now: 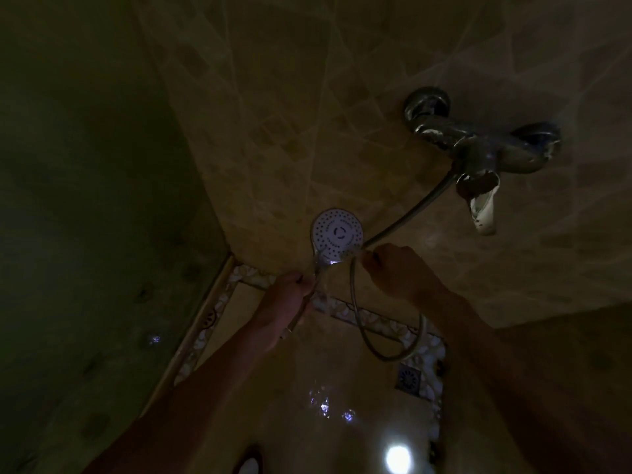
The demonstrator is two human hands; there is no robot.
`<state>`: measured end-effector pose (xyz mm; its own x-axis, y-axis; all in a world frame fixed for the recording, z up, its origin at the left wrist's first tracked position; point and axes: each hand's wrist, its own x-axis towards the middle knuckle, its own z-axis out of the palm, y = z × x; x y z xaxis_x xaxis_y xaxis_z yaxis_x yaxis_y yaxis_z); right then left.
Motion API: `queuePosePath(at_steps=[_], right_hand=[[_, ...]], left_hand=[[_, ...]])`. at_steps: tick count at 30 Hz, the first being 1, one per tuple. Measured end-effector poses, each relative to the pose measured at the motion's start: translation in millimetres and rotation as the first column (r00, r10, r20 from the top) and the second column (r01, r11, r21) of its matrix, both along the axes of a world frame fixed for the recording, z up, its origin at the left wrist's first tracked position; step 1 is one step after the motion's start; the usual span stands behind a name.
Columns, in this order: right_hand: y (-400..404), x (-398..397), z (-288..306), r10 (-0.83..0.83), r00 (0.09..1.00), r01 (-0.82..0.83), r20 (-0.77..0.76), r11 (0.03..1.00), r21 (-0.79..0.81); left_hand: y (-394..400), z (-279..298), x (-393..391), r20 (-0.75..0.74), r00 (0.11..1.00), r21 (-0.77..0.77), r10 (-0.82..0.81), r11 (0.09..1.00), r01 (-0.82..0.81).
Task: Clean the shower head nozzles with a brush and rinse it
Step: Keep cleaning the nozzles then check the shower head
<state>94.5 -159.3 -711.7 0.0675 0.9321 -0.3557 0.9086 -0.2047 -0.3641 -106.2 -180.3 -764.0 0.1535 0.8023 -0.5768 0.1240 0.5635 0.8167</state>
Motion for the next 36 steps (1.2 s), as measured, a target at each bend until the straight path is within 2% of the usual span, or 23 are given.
queuePosePath(at_steps=[3,8,11,14,18,23,29,33,36], right_hand=[[8.6,-8.0,6.3,0.039,0.999,-0.040,0.008,0.999,0.018],[15.4,3.9,15.2,-0.071,0.997,0.069,0.039,0.996,0.065],[3.1,1.7,11.4,-0.097,0.995,0.097,0.019,0.995,0.006],[-8.3,-10.9,9.3,-0.041,0.999,0.041,0.009,0.999,-0.027],[-1.9,-24.9,21.8,0.101,0.994,-0.102,0.032,0.994,0.032],[11.9,-15.0,29.8,-0.107,0.994,0.107,-0.002,0.993,0.041],[-10.9,-12.8,12.6,-0.125,0.990,0.123,-0.059,0.992,-0.034],[-7.0,-29.8,13.4,-0.027,0.999,0.028,-0.034,1.000,0.007],[4.8,-33.0,19.7,-0.093,0.994,0.097,-0.063,0.993,0.064]], left_hand=[[-3.0,1.8,0.5,0.006,1.000,0.003,-0.020,1.000,0.020],[-3.1,8.5,-0.6,-0.015,0.999,0.046,-0.045,0.998,0.045],[-2.3,9.1,-0.6,-0.002,0.999,0.055,-0.033,0.998,0.033],[-2.9,6.8,-1.0,0.008,1.000,0.046,-0.024,0.999,0.023],[-4.6,5.3,-2.1,0.006,0.999,0.028,-0.032,0.999,0.031],[-5.1,6.8,-3.3,0.015,1.000,0.027,-0.016,1.000,0.015],[-3.6,2.2,-4.7,-0.016,1.000,0.035,-0.017,0.999,0.017],[-6.7,-0.9,-4.6,-0.020,0.999,0.063,-0.036,0.997,0.038],[-9.4,-3.2,-4.4,-0.026,0.999,0.065,-0.040,0.997,0.042]])
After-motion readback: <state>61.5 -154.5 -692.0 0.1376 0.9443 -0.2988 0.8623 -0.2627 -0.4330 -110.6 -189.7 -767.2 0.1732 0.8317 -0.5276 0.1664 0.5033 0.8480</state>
